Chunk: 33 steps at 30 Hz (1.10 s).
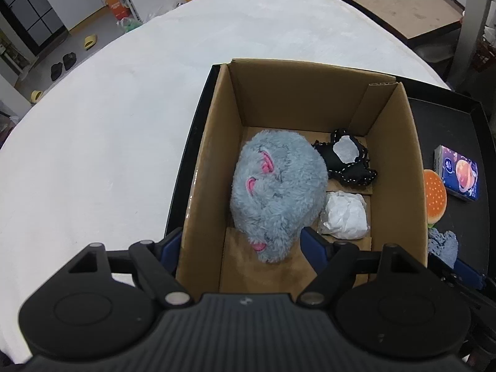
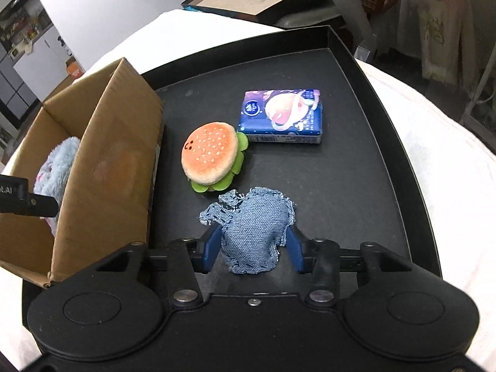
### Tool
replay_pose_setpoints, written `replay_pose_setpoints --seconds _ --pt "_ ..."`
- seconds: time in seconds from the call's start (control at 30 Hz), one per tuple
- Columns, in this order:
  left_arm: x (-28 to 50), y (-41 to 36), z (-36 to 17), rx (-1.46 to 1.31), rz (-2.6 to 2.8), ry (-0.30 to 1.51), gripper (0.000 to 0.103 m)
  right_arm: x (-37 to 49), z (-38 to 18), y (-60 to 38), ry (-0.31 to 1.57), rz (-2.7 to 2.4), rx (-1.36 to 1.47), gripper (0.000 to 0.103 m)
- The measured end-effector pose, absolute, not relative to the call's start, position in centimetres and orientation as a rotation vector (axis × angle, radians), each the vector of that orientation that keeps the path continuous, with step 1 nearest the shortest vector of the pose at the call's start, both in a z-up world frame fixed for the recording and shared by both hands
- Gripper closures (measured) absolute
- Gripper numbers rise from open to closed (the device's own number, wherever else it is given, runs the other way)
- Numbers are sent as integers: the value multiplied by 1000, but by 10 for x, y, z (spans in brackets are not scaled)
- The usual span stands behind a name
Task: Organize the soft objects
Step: 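Move the right gripper to the denim heart plush and grasp it, then lift the denim heart with the right gripper and release it into the box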
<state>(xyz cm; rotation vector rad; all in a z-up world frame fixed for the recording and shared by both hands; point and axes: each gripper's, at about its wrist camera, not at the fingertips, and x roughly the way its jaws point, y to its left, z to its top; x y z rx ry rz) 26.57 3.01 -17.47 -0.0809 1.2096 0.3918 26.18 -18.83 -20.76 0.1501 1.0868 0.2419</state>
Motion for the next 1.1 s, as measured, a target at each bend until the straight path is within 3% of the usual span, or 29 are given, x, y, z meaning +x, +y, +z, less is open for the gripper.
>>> replay_pose_setpoints --seconds 0.67,1.1 --pt "272 37 -177 -147 387 1220 20 264 -203 -198 1074 204 156 59" --pt "248 60 -168 -235 278 1134 20 261 -154 -176 956 197 36 59"
